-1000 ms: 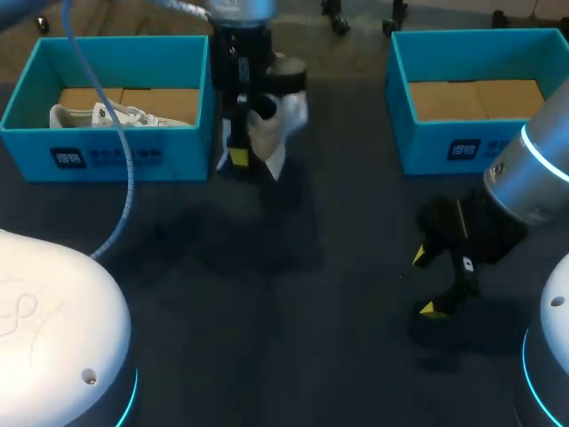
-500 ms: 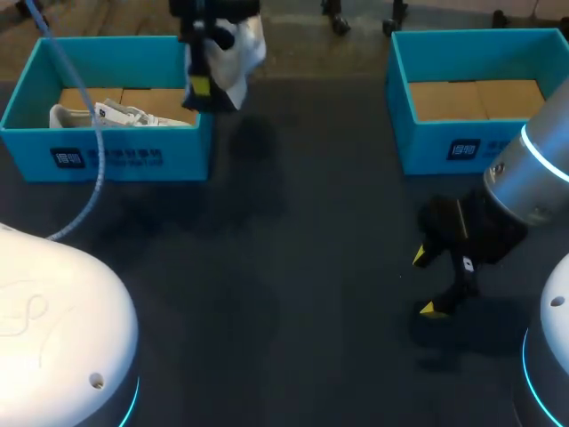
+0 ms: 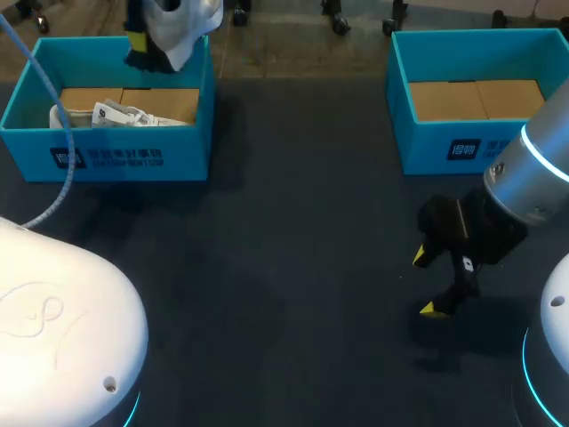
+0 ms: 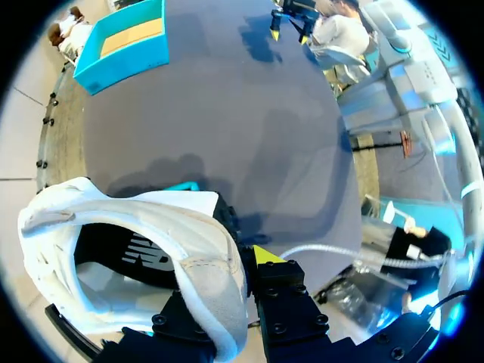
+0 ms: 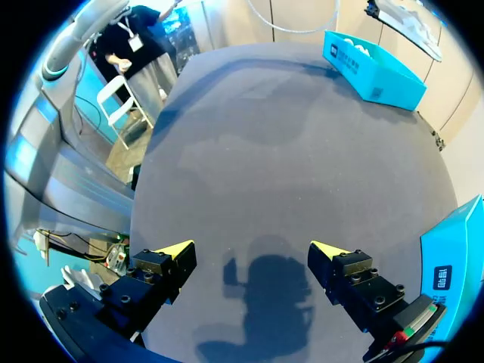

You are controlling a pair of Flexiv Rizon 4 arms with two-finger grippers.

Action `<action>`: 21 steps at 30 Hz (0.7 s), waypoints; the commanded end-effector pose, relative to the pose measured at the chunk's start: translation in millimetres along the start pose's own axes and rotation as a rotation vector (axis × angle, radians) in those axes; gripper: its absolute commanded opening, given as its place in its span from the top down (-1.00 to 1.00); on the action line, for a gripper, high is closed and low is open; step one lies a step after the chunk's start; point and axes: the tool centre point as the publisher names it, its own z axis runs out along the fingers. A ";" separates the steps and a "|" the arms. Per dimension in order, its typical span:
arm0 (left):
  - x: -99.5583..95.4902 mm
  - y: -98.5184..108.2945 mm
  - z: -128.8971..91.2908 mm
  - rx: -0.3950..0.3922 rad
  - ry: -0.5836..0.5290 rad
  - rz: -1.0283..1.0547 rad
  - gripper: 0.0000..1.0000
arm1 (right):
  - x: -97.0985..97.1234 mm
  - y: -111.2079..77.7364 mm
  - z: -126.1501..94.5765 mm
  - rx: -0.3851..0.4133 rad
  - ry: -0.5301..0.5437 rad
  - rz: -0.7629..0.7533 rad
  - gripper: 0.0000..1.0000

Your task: Take the shoe out of the shoebox, open the shoe tongue, remove and reinsert the insole, then place the shoe into the shoebox

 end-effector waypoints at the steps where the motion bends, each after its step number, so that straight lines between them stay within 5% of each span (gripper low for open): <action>1: -11.8 30.1 -5.1 -0.006 0.010 0.088 1.00 | 0.5 0.0 1.0 0.002 -0.001 -0.001 -1.00; 9: -28.0 92.4 -5.6 -0.061 -0.067 0.352 1.00 | 0.5 0.0 1.0 0.002 -0.001 -0.001 -1.00; 21: -28.0 92.4 -5.6 -0.061 -0.067 0.352 1.00 | 0.5 0.0 1.0 0.002 -0.001 -0.001 -1.00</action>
